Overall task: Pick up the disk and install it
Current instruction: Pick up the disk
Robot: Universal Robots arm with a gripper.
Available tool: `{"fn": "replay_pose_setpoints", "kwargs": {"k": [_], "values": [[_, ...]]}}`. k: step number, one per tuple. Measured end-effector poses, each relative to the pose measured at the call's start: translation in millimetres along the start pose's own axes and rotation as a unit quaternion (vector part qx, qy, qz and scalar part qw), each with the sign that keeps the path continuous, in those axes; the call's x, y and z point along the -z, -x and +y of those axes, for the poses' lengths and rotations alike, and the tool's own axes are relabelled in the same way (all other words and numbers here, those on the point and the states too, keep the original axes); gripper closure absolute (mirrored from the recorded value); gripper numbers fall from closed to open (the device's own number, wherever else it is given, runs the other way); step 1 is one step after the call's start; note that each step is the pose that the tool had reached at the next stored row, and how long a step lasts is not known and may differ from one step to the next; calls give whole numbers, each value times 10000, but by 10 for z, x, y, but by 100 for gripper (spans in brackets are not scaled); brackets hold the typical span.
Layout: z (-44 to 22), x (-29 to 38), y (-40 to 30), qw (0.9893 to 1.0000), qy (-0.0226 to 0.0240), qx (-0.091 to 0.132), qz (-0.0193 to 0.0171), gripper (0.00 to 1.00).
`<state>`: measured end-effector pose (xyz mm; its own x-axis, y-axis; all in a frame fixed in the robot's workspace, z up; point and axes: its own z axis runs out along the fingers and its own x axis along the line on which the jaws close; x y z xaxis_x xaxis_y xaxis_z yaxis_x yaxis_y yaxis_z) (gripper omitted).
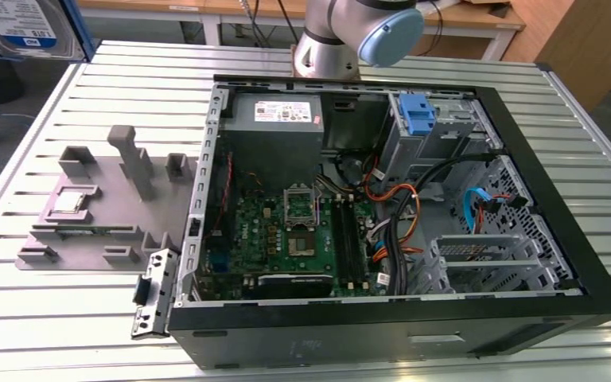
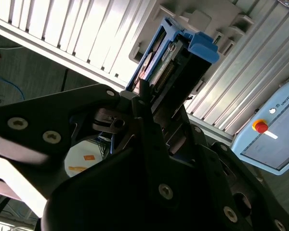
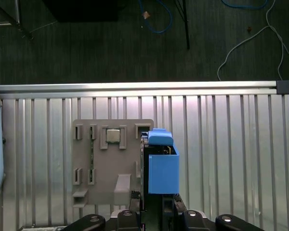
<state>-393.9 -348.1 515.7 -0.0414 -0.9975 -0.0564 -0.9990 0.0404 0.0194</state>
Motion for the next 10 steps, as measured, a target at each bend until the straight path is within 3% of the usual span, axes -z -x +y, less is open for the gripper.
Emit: {"fn": "replay_pose_setpoints", "kwargs": {"k": [10], "values": [[-46,1,2,10000,0,0,0,65]]}}
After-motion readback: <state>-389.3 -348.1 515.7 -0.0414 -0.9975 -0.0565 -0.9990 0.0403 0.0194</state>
